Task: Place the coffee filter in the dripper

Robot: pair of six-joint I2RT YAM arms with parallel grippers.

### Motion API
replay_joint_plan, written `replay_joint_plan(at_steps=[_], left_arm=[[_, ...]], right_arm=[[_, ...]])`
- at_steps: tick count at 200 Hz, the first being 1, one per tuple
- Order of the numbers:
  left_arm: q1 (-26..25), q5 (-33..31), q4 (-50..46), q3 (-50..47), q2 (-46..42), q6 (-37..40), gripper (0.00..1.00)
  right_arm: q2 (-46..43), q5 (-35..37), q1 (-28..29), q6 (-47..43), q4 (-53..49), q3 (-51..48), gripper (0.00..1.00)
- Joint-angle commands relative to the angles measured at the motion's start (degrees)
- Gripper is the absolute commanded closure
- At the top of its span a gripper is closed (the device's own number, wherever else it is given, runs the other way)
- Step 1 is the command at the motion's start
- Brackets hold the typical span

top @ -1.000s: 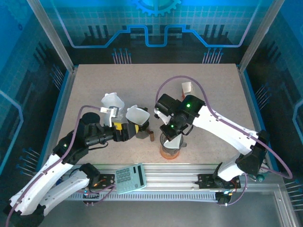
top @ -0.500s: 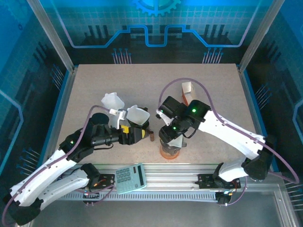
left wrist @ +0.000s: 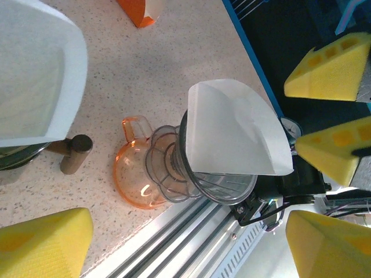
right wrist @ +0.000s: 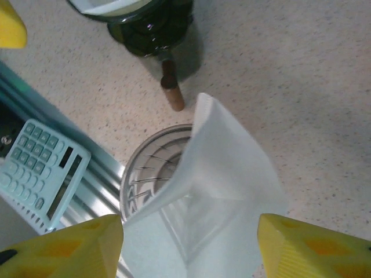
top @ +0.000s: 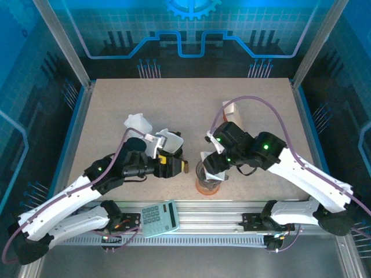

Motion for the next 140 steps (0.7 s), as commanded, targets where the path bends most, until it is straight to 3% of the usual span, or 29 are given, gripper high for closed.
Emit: replay_joint_plan(at_steps=[1, 78, 108, 140], left_arm=[[-1.42, -1.98, 2.35, 2.61, 1.59, 0.29, 0.11], [-3.37, -5.91, 2.35, 5.45, 5.20, 0.75, 0.10], [-3.37, -9.56, 0.05, 7.45, 3.99, 2.03, 0.10], [-3.53, -8.91, -0.22, 8.98, 4.94, 2.61, 0.16]], right_arm=[[-3.26, 3.23, -2.50, 2.02, -0.47, -3.00, 0.38], [-3.98, -5.27, -7.16, 2.02, 6.56, -11.15, 0.52], [-3.35, -6.43, -6.98, 1.95, 7.38, -11.74, 0.70], [-3.53, -4.32, -6.46, 1.45, 7.22, -11.32, 0.88]])
